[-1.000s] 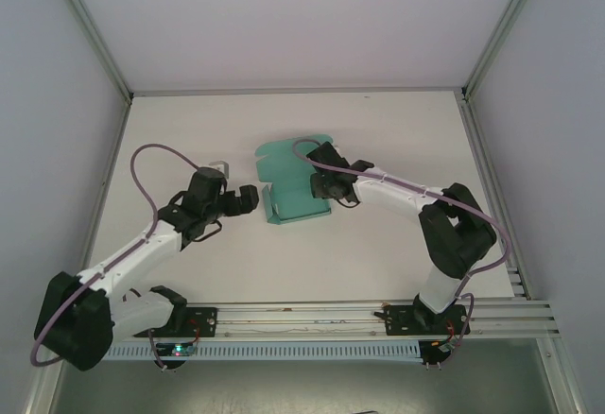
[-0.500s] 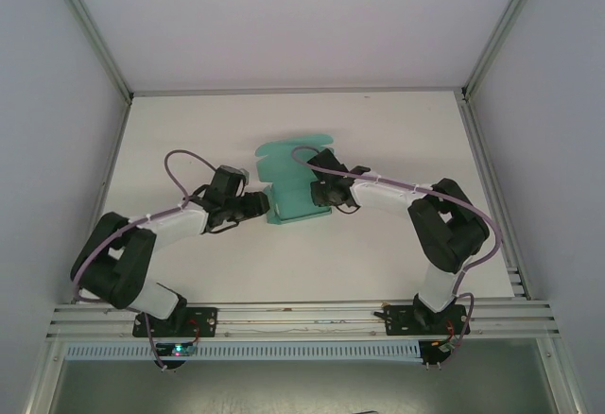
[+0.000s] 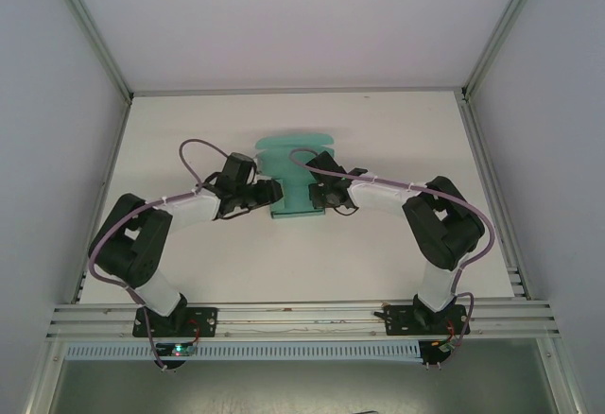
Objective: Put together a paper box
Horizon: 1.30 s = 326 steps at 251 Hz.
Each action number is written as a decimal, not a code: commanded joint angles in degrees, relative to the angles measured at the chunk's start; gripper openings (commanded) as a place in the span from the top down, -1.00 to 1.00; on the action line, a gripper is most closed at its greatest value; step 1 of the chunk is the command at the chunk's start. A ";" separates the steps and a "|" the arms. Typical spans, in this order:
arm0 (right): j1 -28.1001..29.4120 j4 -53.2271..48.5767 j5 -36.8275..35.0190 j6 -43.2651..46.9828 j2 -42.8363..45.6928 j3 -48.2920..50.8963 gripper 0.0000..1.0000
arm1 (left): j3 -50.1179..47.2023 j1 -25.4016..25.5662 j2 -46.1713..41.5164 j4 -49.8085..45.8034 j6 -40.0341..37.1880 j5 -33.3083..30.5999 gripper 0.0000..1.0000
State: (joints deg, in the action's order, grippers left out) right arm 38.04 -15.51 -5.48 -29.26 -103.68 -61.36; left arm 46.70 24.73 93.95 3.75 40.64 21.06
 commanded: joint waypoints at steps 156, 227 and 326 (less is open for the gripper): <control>1.07 2.34 1.14 -1.90 0.12 2.65 0.60 | 19.40 10.27 14.17 -38.03 -7.21 -33.43 0.52; 1.15 2.56 1.41 -2.38 -0.21 2.56 0.60 | 23.55 12.49 17.76 -41.41 -7.37 -40.68 1.00; 1.33 3.14 0.21 -4.40 -0.60 3.17 0.61 | 24.89 15.27 18.35 -44.73 -2.66 -48.06 1.00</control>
State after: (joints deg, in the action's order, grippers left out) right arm 39.11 -9.85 -2.42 -32.88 -103.61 -59.46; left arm 72.16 38.52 111.63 -35.75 38.04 -21.26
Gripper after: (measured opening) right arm 0.196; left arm 0.093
